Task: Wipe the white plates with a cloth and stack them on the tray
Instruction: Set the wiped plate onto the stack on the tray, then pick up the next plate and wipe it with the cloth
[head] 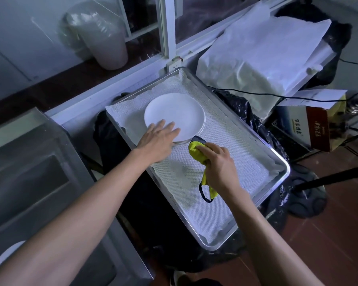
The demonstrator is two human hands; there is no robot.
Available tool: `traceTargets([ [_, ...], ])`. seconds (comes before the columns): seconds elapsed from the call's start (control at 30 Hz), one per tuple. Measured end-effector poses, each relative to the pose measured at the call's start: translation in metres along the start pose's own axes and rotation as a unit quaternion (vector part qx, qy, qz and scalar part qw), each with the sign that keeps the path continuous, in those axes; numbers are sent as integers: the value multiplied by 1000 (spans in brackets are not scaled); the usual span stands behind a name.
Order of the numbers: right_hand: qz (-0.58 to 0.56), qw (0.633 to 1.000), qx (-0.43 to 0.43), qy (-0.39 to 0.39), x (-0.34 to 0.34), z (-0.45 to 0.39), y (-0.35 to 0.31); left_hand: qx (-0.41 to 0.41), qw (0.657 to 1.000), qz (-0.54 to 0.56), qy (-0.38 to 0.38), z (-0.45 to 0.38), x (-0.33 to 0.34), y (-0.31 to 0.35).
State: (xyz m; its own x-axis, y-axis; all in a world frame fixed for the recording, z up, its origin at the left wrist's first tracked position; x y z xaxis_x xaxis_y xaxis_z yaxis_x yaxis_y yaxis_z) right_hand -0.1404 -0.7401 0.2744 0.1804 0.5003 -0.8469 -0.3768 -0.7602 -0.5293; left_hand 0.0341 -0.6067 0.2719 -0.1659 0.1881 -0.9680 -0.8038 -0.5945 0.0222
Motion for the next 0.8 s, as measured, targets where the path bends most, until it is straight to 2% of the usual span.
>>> traceTargets([
  [0.27,1,1000,-2,2,6,12,-6,-10,1000,14,4,5,5,0],
  [0.43,11,1000,-9,-6,9,21,-17,-2,998,41,47,29,6,0],
  [0.63,6,999,-31,-7,23,28,-54,-36,992,89,84,91,17,-21],
  [0.8,4,996,-84,-15,51,35,-114,-98,983,109,107,168,40,-62],
])
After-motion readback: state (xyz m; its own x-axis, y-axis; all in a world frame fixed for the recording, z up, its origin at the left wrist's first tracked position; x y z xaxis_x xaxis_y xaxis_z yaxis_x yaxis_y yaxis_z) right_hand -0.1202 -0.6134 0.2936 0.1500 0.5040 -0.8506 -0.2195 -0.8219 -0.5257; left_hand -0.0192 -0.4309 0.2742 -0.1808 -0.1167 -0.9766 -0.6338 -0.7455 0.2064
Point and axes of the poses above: each hand's wrist, its own z-axis away from the middle knuckle, its own x-axis out of the palm, y = z × x, the point moved 2 cm from there along -z, towards the middle knuckle, and after that the axes turned 3 degrees about -y, right-handed, at the moved point
